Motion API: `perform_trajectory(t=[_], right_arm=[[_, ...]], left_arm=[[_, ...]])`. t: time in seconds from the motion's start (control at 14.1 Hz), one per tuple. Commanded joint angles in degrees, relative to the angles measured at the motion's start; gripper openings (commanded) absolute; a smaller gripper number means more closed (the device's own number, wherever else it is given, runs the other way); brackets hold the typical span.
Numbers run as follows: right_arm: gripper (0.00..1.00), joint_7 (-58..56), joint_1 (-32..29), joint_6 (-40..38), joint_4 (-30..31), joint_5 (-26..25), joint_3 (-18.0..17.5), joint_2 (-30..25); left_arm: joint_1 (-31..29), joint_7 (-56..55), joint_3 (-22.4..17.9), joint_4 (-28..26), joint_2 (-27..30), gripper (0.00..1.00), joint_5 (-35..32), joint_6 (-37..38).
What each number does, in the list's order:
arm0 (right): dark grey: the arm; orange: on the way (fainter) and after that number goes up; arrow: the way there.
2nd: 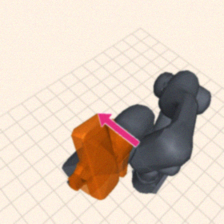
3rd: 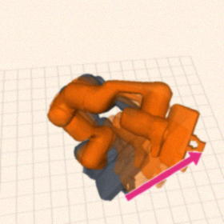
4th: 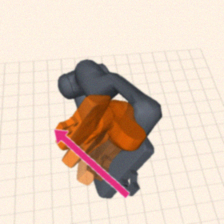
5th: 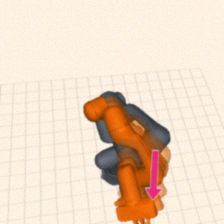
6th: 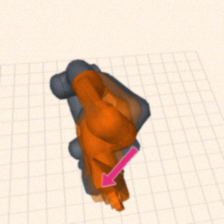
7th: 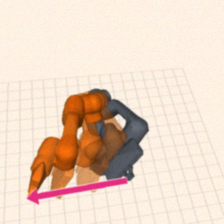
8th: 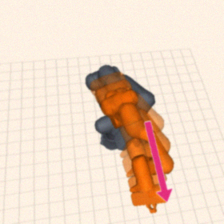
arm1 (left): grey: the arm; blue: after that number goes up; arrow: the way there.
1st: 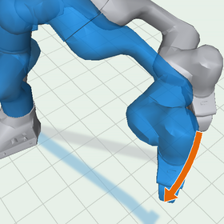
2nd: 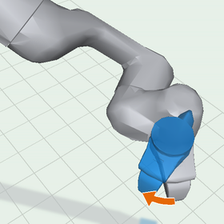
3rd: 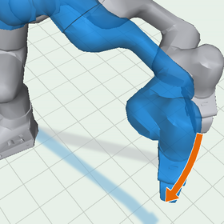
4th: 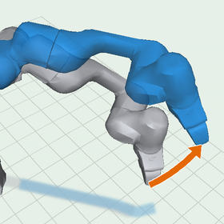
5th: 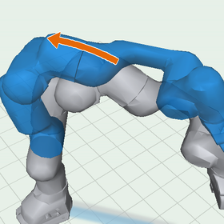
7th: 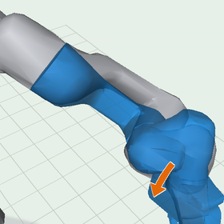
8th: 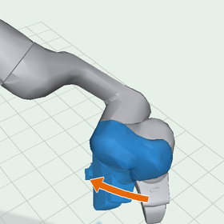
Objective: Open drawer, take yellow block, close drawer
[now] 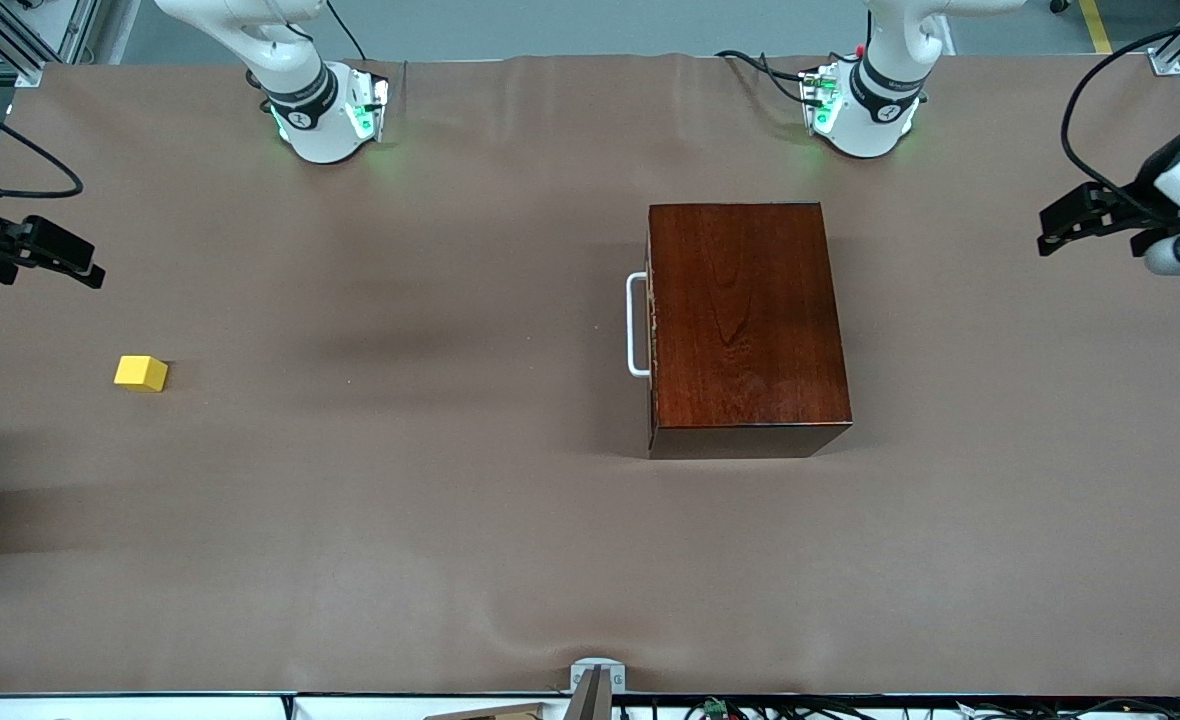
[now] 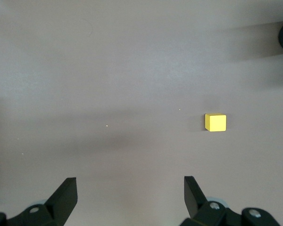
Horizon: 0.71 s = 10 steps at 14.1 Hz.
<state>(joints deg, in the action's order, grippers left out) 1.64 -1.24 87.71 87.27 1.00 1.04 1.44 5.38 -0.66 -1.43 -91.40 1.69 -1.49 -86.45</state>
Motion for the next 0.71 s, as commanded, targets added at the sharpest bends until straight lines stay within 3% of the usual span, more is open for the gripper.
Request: perform_trajectory(t=[0.0,0.64], right_arm=[[1.0,-0.32,1.06,-0.26,-0.52,0.06,0.36,-0.04],[1.0,-0.32,1.07,-0.26,-0.52,0.06,0.28,-0.04]], left_arm=[[0.07,1.01,1.51,1.84,-0.55,1.0,-1.33,1.9],[-0.81,0.22,2.22,1.75,0.24,1.0,-0.36,4.1]])
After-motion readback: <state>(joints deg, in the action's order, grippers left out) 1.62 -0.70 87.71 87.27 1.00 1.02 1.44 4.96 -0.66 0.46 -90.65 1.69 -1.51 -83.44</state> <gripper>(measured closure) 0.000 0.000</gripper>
